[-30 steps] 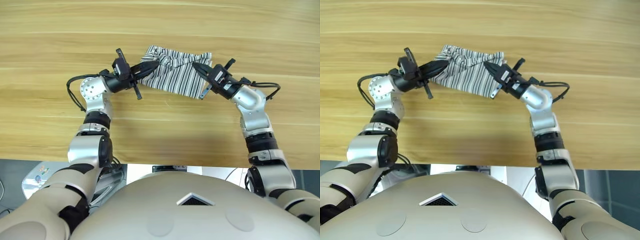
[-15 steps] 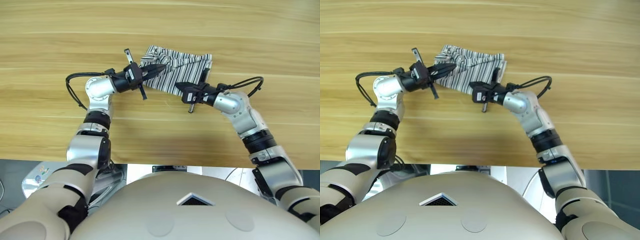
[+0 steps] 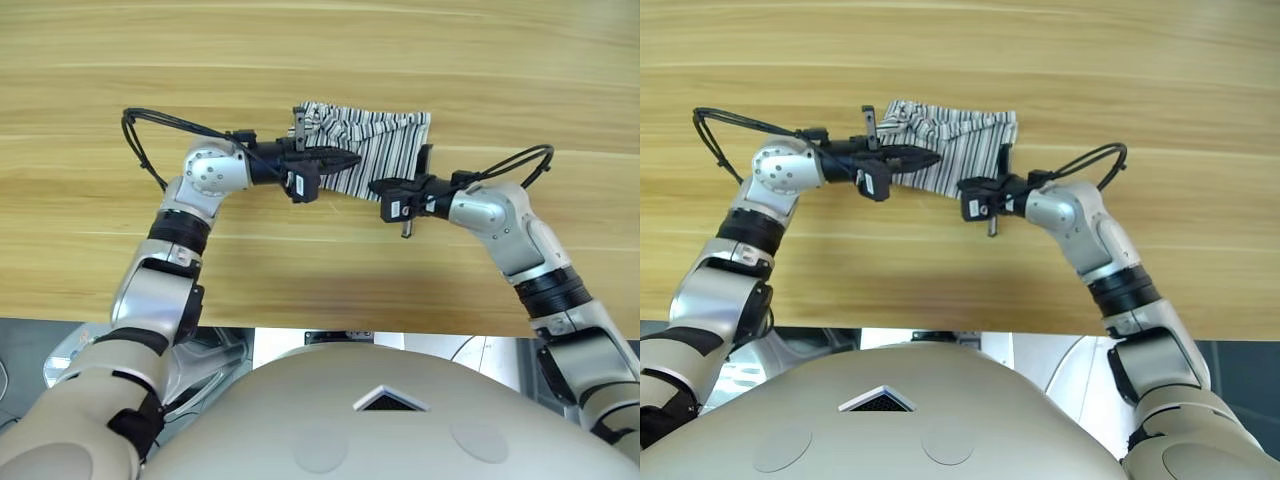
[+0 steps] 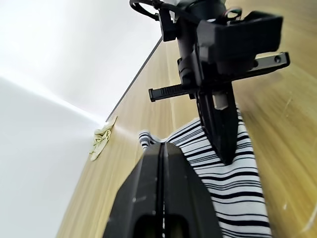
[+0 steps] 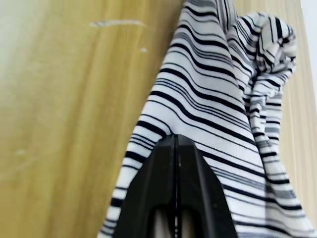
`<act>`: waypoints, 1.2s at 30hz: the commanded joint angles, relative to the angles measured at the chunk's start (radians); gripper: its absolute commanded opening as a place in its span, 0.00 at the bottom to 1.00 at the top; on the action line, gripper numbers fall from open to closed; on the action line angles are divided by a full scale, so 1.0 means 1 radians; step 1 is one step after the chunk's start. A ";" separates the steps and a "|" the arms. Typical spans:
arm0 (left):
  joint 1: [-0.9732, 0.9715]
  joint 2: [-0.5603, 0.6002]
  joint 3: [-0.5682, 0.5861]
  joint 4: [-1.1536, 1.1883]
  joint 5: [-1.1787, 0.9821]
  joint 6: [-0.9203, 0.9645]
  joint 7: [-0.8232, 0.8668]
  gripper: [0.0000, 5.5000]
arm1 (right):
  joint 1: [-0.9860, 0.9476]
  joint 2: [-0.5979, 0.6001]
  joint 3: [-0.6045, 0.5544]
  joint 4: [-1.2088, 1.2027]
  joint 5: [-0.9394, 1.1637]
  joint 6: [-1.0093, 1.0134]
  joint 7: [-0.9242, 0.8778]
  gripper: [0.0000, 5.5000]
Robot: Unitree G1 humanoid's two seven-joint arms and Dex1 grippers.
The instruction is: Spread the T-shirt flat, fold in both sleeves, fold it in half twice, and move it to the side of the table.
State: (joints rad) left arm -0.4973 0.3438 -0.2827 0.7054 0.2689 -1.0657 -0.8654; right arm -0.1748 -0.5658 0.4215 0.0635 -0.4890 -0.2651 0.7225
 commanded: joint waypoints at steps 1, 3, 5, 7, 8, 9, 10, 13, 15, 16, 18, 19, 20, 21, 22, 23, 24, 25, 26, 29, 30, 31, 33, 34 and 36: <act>0.011 0.030 -0.031 -0.027 0.016 0.015 0.039 0.00 | 0.030 -0.029 -0.004 -0.067 0.042 0.011 0.042 0.00; 0.007 0.038 -0.042 -0.029 0.016 0.020 0.054 0.00 | 0.036 -0.027 -0.027 -0.128 0.083 0.027 0.057 0.00; 0.006 0.045 -0.051 -0.030 0.013 0.022 0.065 0.00 | 0.034 -0.029 -0.043 -0.171 0.109 0.045 0.066 0.00; 0.004 0.052 -0.060 -0.026 0.013 0.025 0.078 0.00 | 0.018 -0.032 -0.062 -0.198 0.120 0.061 0.064 0.00; 0.003 0.054 -0.065 -0.024 0.013 0.027 0.084 0.00 | 0.010 -0.031 -0.069 -0.204 0.123 0.068 0.063 0.00; 0.002 0.057 -0.070 -0.022 0.014 0.027 0.090 0.00 | 0.001 -0.029 -0.073 -0.206 0.125 0.075 0.062 0.00; 0.001 0.060 -0.074 -0.021 0.014 0.028 0.095 0.00 | -0.003 -0.028 -0.075 -0.207 0.126 0.079 0.063 0.00; 0.001 0.064 -0.082 -0.017 0.017 0.028 0.109 0.00 | -0.041 -0.016 -0.067 -0.160 0.092 0.087 0.038 0.00; 0.001 0.067 -0.087 -0.015 0.019 0.028 0.117 0.00 | -0.063 -0.007 -0.052 -0.127 0.058 0.089 0.016 0.00; 0.001 0.069 -0.090 -0.015 0.019 0.029 0.122 0.00 | -0.069 0.000 -0.044 -0.112 0.049 0.089 0.010 0.00; 0.001 0.072 -0.096 -0.013 0.020 0.028 0.130 0.00 | -0.083 0.013 -0.031 -0.080 0.032 0.088 -0.006 0.00; 0.002 0.073 -0.098 -0.012 0.022 0.028 0.134 0.00 | -0.088 0.018 -0.026 -0.065 0.025 0.087 -0.013 0.00; 0.003 0.074 -0.100 -0.013 0.024 0.028 0.137 0.00 | -0.094 0.021 -0.019 -0.048 0.015 0.086 -0.021 0.00; 0.005 0.075 -0.102 -0.015 0.025 0.028 0.140 0.00 | -0.099 0.024 -0.011 -0.029 0.002 0.086 -0.030 0.00; 0.006 0.077 -0.104 -0.016 0.026 0.029 0.144 0.00 | -0.103 0.025 -0.003 -0.017 -0.011 0.085 -0.038 0.00; 0.006 0.078 -0.107 -0.016 0.027 0.029 0.147 0.00 | -0.106 0.026 0.006 -0.003 -0.023 0.082 -0.047 0.00; 0.006 0.079 -0.109 -0.015 0.029 0.028 0.152 0.00 | -0.107 0.029 0.011 0.007 -0.031 0.078 -0.051 0.00; 0.005 0.081 -0.111 -0.012 0.036 0.027 0.159 0.00 | -0.107 0.031 0.021 0.019 -0.041 0.075 -0.053 0.00; 0.003 0.083 -0.112 -0.010 0.044 0.027 0.165 0.00 | -0.107 0.032 0.031 0.030 -0.048 0.072 -0.053 0.00; 0.001 0.090 -0.119 -0.015 0.054 0.026 0.175 0.00 | -0.104 0.026 0.068 0.081 -0.090 0.058 -0.059 0.00; 0.002 0.093 -0.121 -0.020 0.054 0.026 0.175 0.00 | -0.098 0.022 0.081 0.090 -0.101 0.051 -0.055 0.00; 0.002 0.096 -0.122 -0.024 0.056 0.026 0.175 0.00 | -0.092 0.017 0.090 0.093 -0.106 0.047 -0.048 0.00; 0.000 0.103 -0.126 -0.033 0.065 0.025 0.174 0.00 | -0.077 0.009 0.111 0.100 -0.117 0.036 -0.037 0.00; -0.003 0.108 -0.130 -0.041 0.081 0.023 0.177 0.00 | -0.065 0.002 0.122 0.105 -0.124 0.029 -0.034 0.00; -0.008 0.121 -0.139 -0.058 0.116 0.023 0.184 0.00 | -0.046 -0.012 0.139 0.100 -0.128 0.021 -0.021 0.00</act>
State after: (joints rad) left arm -0.4894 0.4444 -0.4100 0.6682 0.3516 -1.0450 -0.6954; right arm -0.2761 -0.5514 0.5144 0.1406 -0.5832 -0.2454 0.6541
